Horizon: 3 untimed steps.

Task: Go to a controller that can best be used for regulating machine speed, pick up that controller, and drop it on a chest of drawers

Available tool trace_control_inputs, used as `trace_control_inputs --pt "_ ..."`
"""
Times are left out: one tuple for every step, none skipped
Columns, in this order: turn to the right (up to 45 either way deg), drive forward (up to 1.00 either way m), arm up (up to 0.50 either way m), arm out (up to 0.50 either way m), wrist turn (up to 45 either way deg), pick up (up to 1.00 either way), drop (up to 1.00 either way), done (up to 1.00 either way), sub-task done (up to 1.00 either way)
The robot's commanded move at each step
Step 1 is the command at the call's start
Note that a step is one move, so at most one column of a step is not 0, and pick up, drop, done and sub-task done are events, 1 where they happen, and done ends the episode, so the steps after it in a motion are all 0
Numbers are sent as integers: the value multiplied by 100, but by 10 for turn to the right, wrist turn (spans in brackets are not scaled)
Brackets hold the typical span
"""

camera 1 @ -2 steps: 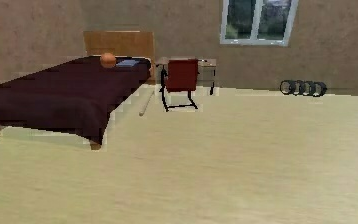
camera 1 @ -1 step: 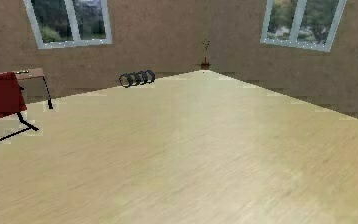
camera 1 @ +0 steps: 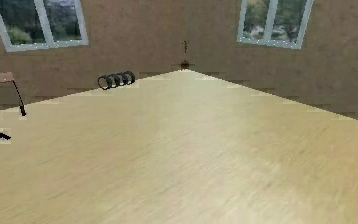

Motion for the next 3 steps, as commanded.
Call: trace_control_inputs --pt "30 0 0 0 0 0 0 0 0" --pt "0 45 0 0 0 0 0 0 0" --pt "390 0 0 0 0 0 0 0 0"
